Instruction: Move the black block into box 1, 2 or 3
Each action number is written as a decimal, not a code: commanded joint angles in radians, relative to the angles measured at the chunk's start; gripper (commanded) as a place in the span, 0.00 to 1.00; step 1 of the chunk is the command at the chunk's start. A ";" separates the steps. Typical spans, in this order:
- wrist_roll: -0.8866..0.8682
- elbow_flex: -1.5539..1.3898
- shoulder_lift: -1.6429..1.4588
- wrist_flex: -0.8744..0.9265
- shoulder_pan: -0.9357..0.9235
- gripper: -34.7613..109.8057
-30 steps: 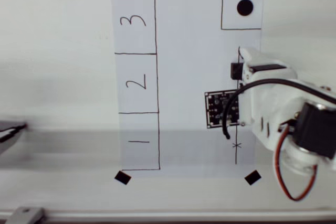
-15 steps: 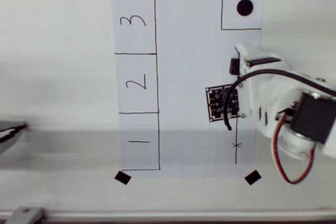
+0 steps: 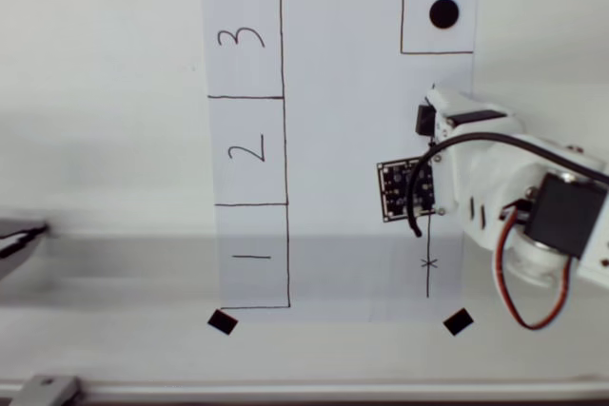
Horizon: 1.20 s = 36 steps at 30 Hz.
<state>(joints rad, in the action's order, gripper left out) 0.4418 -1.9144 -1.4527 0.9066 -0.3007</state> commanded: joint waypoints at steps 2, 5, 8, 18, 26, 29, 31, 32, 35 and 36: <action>0.011 -0.017 -0.023 -0.023 -0.002 0.29; 0.015 -0.020 -0.026 -0.026 -0.002 0.26; 0.006 -0.015 -0.035 -0.029 -0.002 0.24; -0.209 0.066 -0.101 -0.032 0.091 0.24; -0.373 0.193 -0.104 -0.031 0.207 0.24; -0.408 0.235 -0.101 -0.031 0.239 0.24; -0.439 0.272 -0.092 -0.032 0.265 0.24; -0.456 0.296 -0.087 -0.032 0.281 0.24; -0.469 0.341 -0.071 -0.032 0.313 0.24; -0.466 0.354 -0.064 -0.032 0.324 0.24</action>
<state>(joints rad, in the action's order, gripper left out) -0.0046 -1.6613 -1.4557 0.8851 -0.0061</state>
